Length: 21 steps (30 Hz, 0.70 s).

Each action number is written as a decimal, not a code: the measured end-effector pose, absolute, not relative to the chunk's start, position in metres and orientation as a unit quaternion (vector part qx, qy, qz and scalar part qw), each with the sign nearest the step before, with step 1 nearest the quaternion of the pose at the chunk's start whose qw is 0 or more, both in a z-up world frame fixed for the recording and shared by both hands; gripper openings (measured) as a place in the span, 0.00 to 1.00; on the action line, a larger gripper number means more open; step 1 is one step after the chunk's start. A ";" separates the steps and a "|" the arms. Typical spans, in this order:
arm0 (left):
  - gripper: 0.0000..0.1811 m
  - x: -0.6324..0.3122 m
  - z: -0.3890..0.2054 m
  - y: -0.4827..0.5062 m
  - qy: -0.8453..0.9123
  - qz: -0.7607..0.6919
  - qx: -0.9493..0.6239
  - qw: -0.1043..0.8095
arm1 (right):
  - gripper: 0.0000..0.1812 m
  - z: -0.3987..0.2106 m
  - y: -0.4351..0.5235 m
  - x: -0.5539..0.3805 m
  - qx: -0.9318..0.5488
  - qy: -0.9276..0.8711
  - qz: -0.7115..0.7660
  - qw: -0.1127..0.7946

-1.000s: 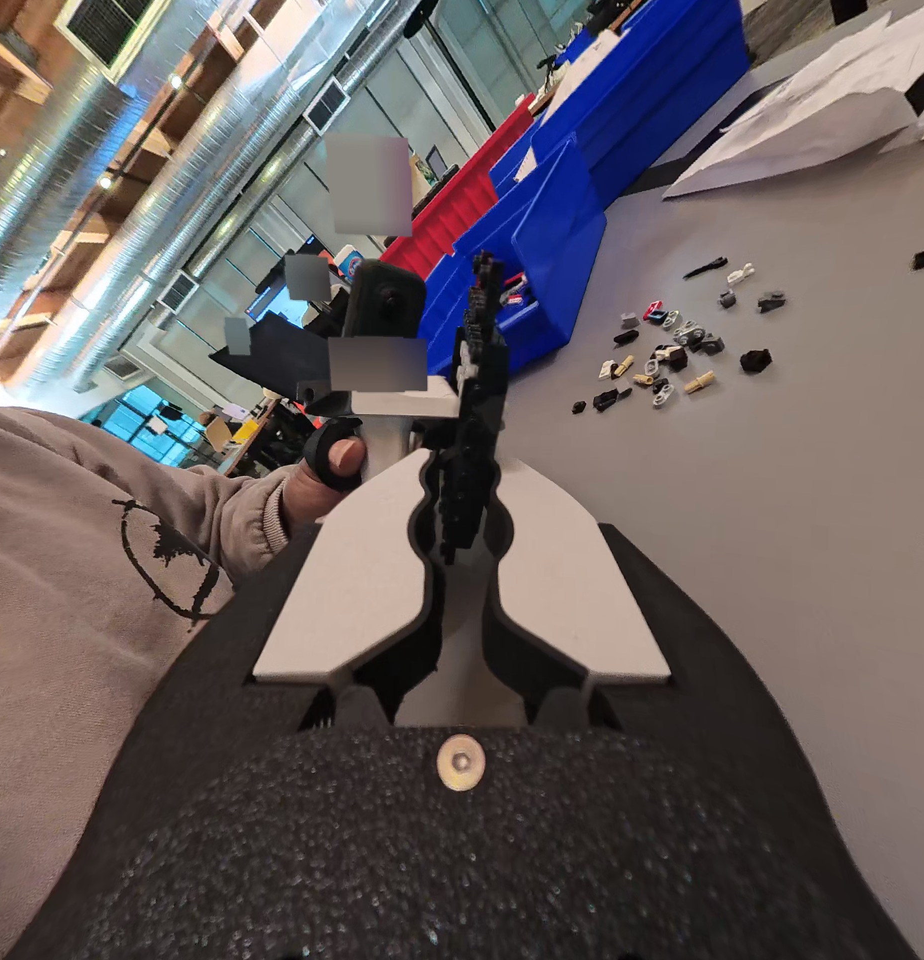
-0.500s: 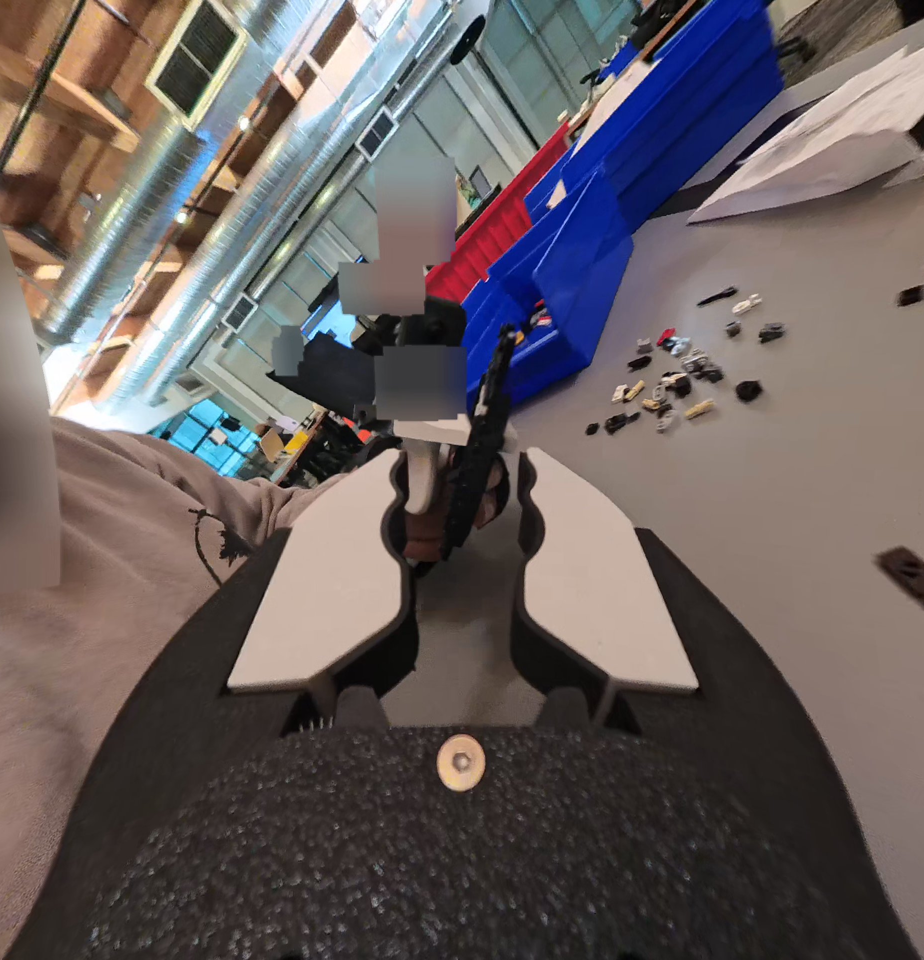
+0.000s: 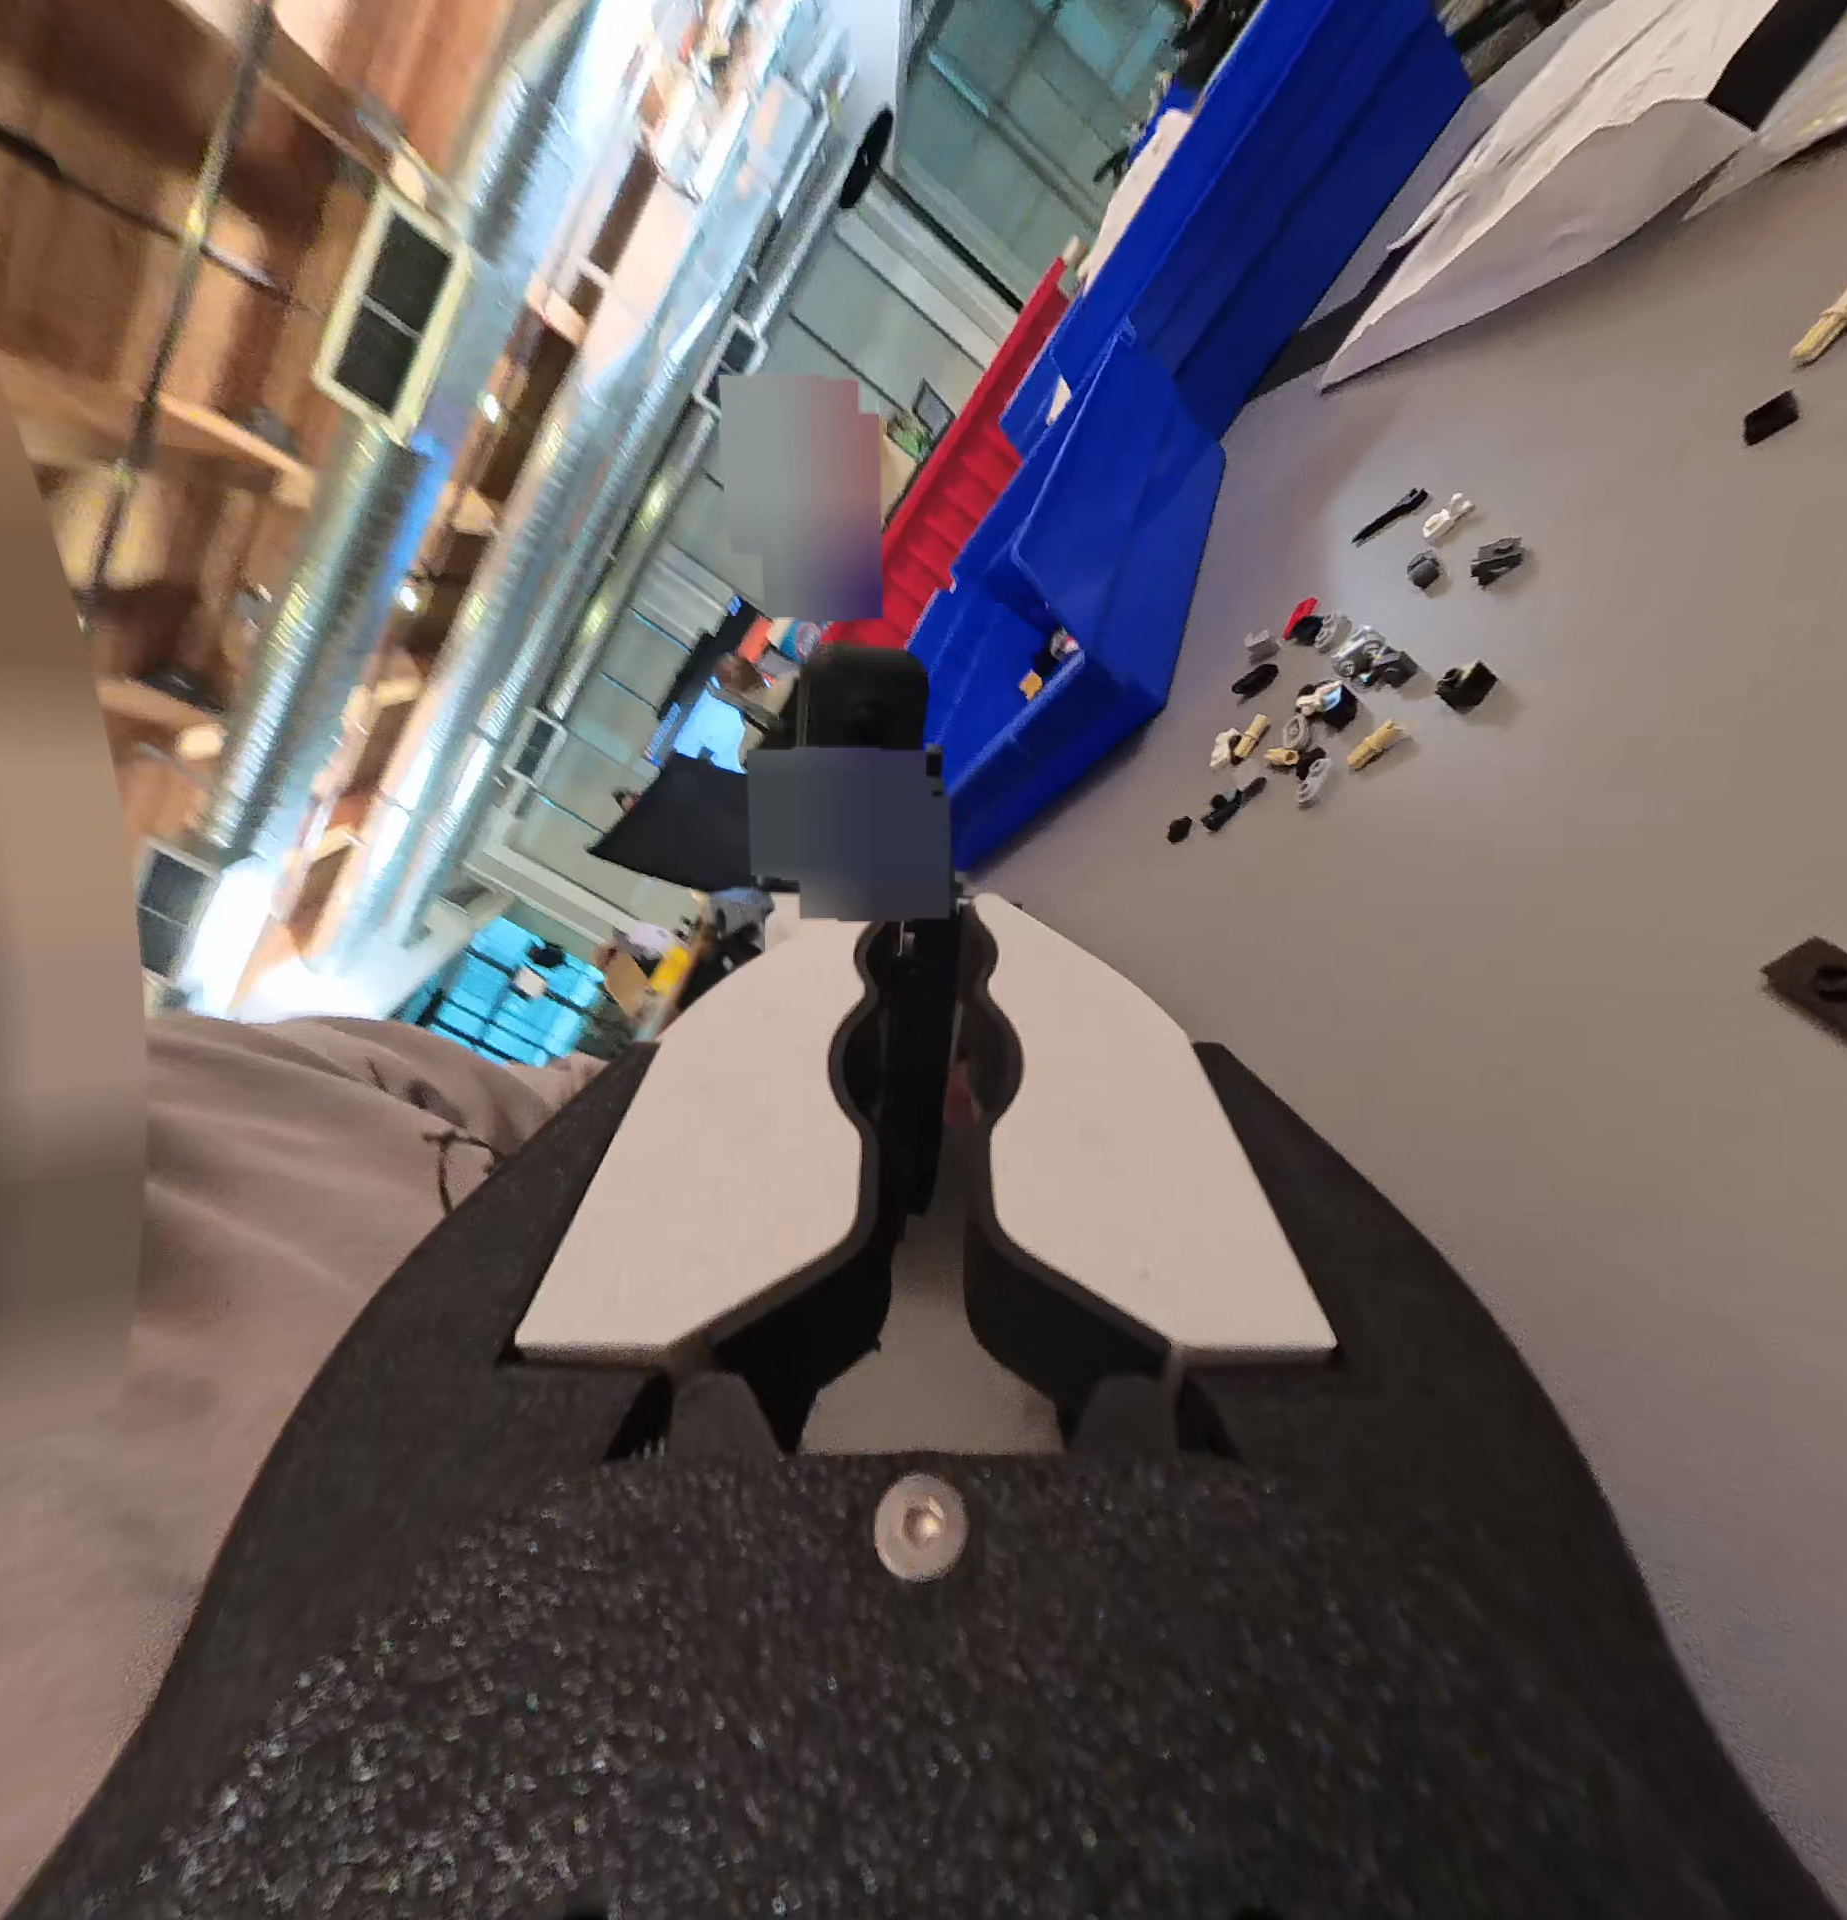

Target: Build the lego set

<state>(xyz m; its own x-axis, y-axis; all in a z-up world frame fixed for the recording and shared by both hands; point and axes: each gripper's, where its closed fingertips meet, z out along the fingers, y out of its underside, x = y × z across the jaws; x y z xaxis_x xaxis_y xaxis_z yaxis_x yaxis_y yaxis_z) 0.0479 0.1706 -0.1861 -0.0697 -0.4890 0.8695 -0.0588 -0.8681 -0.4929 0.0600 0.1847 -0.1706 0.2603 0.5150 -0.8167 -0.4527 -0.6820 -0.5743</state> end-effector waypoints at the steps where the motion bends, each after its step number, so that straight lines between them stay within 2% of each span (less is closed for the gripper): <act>1: 0.07 0.048 -0.186 0.170 0.209 -0.703 -0.662 0.155 | 0.06 -0.169 0.187 0.063 -0.678 -0.004 0.616 0.401; 4: 0.13 0.048 -0.186 0.161 0.222 -0.713 -0.652 0.133 | 0.06 -0.163 0.192 0.073 -0.650 0.051 0.641 0.404; 12: 0.06 0.058 -0.178 0.155 0.236 -0.713 -0.643 0.150 | 0.06 -0.159 0.189 0.073 -0.632 0.066 0.653 0.412; 21: 0.06 0.055 -0.182 0.155 0.231 -0.721 -0.639 0.136 | 0.06 -0.157 0.186 0.070 -0.660 0.015 0.594 0.460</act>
<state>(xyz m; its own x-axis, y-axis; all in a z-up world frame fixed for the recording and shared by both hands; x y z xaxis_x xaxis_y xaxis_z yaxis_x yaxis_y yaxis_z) 0.0554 0.1551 -0.1825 -0.1475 -0.4908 0.8587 -0.0985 -0.8566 -0.5066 0.0704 0.1858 -0.1566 0.2945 0.5277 -0.7968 -0.5659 -0.5755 -0.5903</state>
